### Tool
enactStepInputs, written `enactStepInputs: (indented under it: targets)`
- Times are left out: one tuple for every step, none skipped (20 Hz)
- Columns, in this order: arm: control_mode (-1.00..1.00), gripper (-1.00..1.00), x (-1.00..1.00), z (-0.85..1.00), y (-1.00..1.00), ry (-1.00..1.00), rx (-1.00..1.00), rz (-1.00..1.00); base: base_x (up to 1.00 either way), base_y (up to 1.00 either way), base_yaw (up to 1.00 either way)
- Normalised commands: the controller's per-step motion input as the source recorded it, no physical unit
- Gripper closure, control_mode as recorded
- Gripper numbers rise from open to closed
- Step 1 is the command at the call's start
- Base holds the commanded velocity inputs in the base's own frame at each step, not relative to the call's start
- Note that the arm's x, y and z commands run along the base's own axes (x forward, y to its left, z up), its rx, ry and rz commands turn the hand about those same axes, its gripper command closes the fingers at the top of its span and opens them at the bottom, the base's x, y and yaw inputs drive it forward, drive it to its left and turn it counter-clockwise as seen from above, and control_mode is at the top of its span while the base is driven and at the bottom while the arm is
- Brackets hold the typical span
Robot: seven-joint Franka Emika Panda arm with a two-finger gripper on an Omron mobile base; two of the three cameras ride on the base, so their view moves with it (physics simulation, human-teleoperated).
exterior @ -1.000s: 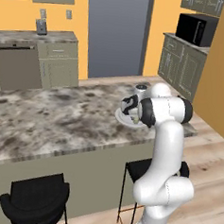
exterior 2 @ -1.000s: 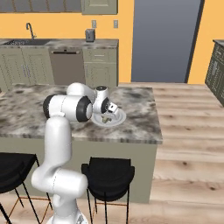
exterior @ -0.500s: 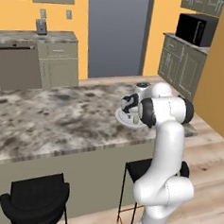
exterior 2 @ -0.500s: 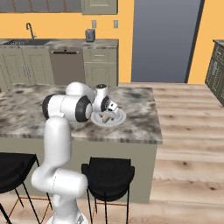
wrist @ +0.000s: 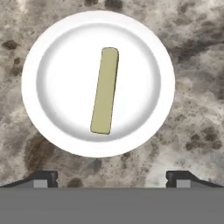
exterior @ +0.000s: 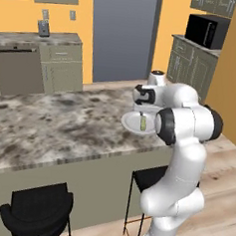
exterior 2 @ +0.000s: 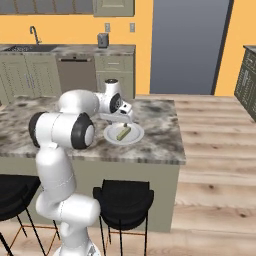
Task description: Retrieve the butter from the fridge and place it on a plate on the dining table. Then retrieve the butter knife by the fridge and place it near the plate.
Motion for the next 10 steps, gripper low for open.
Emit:
enactStepInputs:
  targets:
    - [-1.00, -1.00, -1.00, 0.38, 0.00, -0.10, 0.00, 0.23, 0.00, 0.00, 0.00]
    - [-1.00, -1.00, -1.00, 0.34, 0.00, -0.12, 0.00, 0.24, 0.00, 0.00, 0.00]
    - [-1.00, -1.00, -1.00, 0.39, 0.00, -0.10, 0.00, 0.24, 0.00, 0.00, 0.00]
    - [-1.00, -1.00, -1.00, 0.49, -0.04, -0.05, 0.02, 0.23, 0.00, 0.00, 0.00]
    - [-1.00, -1.00, -1.00, 0.69, 0.00, 0.00, 0.01, 0.23, 0.00, 0.00, 0.00]
    - [-1.00, -1.00, -1.00, 0.91, 0.00, 0.03, 0.00, 0.18, 0.00, 0.00, 0.00]
    - [-1.00, -1.00, -0.76, 0.94, 0.06, 0.21, -0.01, 0.07, 0.00, 0.00, 0.00]
    - [-1.00, -1.00, -0.91, 0.76, 0.04, 0.22, 0.00, 0.02, 0.00, 0.00, 0.00]
    - [-1.00, -1.00, -1.00, 0.64, 0.11, 0.17, 0.00, 0.01, 0.00, 0.00, 0.00]
    - [-1.00, -1.00, -1.00, 0.56, 0.20, 0.13, 0.00, 0.00, 0.00, 0.00, 0.00]
